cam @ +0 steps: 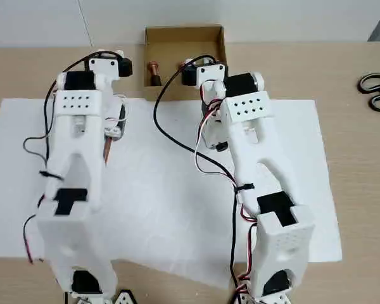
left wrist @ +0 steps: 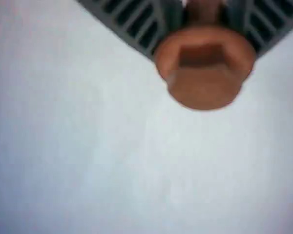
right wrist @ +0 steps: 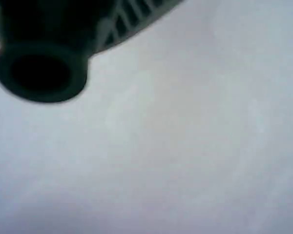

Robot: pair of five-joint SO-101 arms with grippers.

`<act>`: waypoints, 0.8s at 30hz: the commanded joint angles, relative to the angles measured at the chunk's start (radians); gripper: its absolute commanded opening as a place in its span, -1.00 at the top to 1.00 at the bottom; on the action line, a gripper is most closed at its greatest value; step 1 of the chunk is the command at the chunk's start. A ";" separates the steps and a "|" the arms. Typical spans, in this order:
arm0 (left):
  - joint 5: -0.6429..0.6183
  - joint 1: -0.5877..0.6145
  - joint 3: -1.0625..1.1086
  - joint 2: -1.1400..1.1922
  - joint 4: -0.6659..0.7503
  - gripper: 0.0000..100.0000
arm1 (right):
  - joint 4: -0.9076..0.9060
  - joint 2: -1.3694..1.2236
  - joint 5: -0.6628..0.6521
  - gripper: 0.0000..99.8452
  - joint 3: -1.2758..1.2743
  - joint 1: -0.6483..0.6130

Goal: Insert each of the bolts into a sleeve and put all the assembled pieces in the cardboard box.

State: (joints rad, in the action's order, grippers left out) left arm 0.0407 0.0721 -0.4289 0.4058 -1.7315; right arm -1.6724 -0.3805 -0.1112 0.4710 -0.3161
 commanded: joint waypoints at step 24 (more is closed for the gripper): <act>-0.037 -0.006 0.759 -0.316 0.703 0.91 | -0.010 0.073 -0.006 0.99 0.005 0.004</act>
State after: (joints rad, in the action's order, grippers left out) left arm 0.0130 0.0721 0.3307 0.1496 -1.0503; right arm -1.6724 -0.3805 -0.1112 0.4710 -0.3176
